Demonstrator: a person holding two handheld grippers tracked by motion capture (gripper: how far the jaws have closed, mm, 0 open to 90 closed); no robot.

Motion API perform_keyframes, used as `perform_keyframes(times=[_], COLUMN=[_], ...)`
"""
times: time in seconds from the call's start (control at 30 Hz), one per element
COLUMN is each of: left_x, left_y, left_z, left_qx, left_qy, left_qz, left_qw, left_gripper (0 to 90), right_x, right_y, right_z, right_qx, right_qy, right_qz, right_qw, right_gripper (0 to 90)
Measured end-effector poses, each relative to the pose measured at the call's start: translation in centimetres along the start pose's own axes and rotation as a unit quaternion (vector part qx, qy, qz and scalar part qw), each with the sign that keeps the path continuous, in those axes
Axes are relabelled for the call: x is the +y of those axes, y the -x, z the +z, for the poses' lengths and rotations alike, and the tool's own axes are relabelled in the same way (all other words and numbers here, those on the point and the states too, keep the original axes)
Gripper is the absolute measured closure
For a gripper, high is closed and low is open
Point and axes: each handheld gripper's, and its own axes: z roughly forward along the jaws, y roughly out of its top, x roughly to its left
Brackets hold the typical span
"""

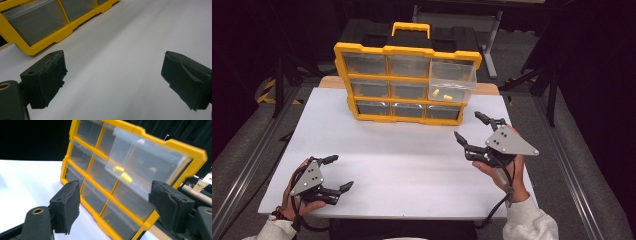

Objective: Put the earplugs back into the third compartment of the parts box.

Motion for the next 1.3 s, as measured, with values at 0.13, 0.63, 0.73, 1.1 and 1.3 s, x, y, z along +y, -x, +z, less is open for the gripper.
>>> perform_keyframes(times=[0.13, 0.63, 0.73, 1.1, 1.3], left_x=[0.0, 0.3, 0.3, 0.3, 0.3], left_y=[0.0, 0.1, 0.1, 0.0, 0.0], left_z=[0.1, 0.0, 0.1, 0.2, 0.4], left_qx=[-0.001, 0.005, 0.001, -0.004, -0.005], left_qy=[0.000, 0.005, 0.004, 0.005, 0.003], left_qz=[0.000, 0.008, 0.007, 0.007, 0.007], left_qw=[1.0000, 0.9999, 1.0000, 1.0000, 1.0000], left_gripper=[7.1, 6.9, 6.8, 6.8, 6.8], right_x=[-1.9, -11.1, -12.0, -12.3, -12.5], right_y=[-1.1, -4.8, -5.3, -6.0, -5.9], right_z=[-0.3, -1.9, -2.1, -1.7, -1.6], right_qx=[0.008, 0.043, 0.056, 0.039, 0.039], right_qy=[0.000, -0.048, -0.060, -0.076, -0.076], right_qz=[0.006, 0.050, 0.058, 0.038, 0.042], right_qw=[1.0000, 0.9967, 0.9949, 0.9956, 0.9955], right_gripper=[21.3, 17.8, 17.7, 17.5, 17.8])
